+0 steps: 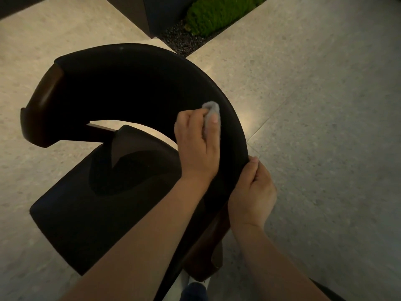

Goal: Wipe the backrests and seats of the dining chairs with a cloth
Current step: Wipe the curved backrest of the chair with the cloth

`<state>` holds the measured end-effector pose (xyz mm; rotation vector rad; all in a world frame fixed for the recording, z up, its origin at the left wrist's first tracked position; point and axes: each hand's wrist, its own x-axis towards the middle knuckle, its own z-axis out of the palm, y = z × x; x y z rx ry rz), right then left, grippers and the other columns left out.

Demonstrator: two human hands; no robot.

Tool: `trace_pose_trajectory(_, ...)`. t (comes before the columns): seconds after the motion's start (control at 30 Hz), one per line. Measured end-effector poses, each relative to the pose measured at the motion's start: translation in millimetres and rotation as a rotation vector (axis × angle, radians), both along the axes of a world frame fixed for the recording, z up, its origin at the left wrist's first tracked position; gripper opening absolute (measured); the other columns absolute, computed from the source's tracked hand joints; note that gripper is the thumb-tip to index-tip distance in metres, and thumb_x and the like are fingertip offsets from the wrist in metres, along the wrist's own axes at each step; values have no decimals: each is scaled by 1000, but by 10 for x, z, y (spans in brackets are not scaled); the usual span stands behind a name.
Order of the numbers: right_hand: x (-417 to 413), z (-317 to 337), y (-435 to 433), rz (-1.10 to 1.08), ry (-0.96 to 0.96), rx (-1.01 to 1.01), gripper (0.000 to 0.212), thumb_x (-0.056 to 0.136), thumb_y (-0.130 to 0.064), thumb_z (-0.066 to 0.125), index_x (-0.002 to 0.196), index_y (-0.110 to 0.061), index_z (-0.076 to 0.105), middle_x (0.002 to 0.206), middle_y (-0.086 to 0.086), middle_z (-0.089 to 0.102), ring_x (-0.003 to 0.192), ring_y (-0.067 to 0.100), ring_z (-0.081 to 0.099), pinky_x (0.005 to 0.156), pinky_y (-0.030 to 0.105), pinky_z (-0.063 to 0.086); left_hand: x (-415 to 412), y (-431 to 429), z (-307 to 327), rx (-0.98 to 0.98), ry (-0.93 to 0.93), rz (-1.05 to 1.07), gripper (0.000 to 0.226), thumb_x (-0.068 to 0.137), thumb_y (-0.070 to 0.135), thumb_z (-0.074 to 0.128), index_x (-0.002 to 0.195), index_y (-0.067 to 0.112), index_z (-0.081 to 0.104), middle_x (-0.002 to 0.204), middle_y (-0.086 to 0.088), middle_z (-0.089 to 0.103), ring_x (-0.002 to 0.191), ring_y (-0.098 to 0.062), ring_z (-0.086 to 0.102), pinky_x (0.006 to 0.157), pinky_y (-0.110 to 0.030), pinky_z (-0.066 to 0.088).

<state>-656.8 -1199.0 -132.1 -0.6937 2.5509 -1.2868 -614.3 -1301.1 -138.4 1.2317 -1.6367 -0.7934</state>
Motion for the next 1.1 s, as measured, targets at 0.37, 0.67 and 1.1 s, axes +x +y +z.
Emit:
trace_pose_trajectory(0.37, -14, 0, 2, -3, 5, 6, 60, 94, -47, 19, 101, -17, 70, 74, -6, 61, 62, 1, 53, 53, 9, 31, 436, -2, -701, 690, -78, 164, 30, 101, 31, 43, 125, 15, 52, 128, -4, 43, 97, -10, 54, 84, -22, 45)
trace_pose_trajectory(0.67, -15, -12, 10, 14, -11, -10, 64, 93, -50, 15, 98, -16, 69, 72, -5, 60, 59, 4, 49, 54, 17, 32, 209, 98, -565, 298, -61, 62, 25, 101, 27, 44, 124, 19, 50, 120, 8, 40, 106, -7, 50, 84, -14, 42)
trace_pose_trajectory(1.1, -23, -24, 10, 6, 14, -19, 63, 94, -50, 17, 92, -15, 70, 63, -11, 50, 53, 4, 45, 49, 12, 30, 518, -82, -943, 677, -26, 181, 18, 99, 18, 50, 114, 14, 59, 110, -10, 61, 102, -24, 59, 74, -23, 42)
